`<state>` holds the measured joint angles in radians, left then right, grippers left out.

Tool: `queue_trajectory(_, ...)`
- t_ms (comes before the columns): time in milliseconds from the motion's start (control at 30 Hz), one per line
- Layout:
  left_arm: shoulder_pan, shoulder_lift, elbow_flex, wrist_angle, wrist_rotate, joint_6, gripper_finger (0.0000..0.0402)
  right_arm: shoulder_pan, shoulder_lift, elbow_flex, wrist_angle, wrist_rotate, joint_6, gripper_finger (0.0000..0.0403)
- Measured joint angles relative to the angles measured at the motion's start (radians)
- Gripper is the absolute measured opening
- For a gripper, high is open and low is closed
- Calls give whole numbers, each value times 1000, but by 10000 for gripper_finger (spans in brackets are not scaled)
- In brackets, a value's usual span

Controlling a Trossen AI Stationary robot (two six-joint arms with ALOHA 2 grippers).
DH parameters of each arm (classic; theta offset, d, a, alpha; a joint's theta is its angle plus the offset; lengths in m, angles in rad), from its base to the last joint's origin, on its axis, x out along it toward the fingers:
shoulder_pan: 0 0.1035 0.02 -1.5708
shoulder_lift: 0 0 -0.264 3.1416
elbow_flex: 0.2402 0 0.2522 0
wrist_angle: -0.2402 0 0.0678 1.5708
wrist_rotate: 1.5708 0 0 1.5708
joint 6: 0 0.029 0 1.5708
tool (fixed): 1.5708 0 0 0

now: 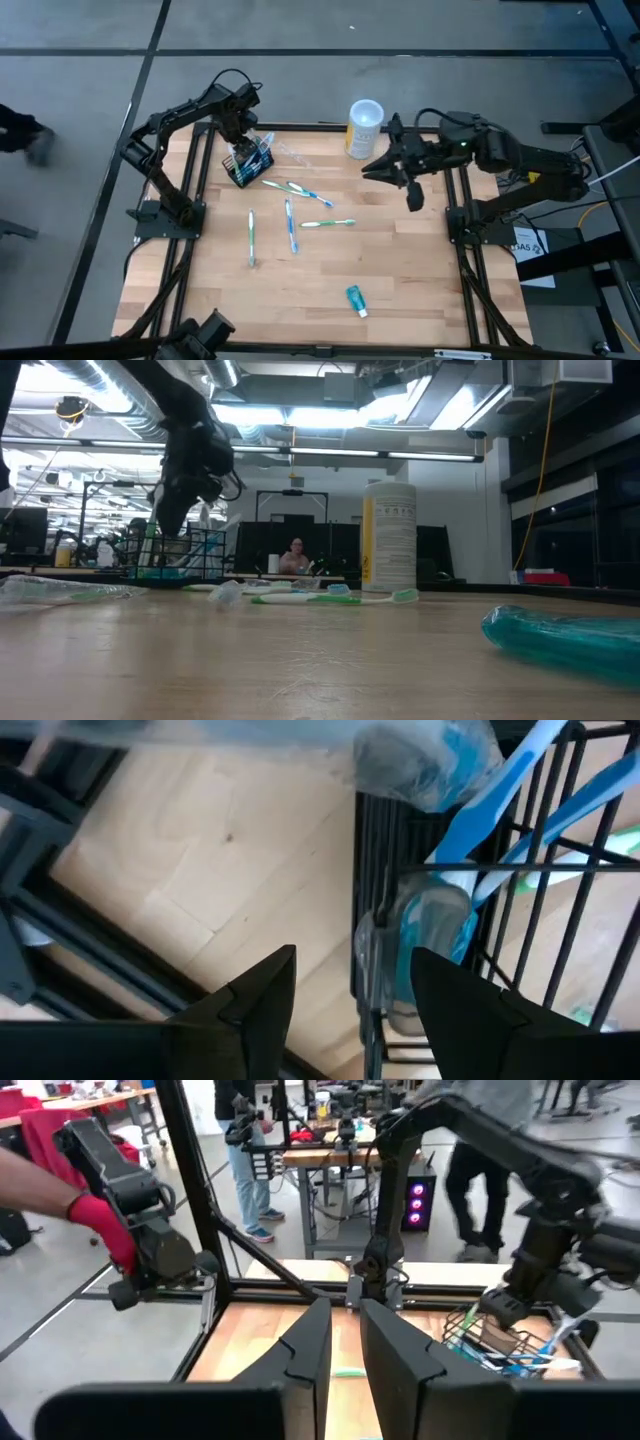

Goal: Pick & Place toothbrushing station
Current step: Adjust the black wire organizer

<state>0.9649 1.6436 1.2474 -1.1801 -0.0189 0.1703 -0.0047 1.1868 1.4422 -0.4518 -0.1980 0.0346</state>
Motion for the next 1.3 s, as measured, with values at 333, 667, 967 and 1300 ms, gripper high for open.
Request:
queue_trajectory(333,-3,0,-31,45,-13,-11,154,45,-71,0,3,127,9,60)
queue_trajectory(667,-1,0,-31,35,15,-11,21,77,-84,0,1,200,10,60)
queue_trajectory(967,13,0,-31,11,-71,7,21,132,-130,0,2,305,5,60)
queue_trajectory(1300,35,0,20,26,-134,46,21,173,-147,0,0,397,-5,60)
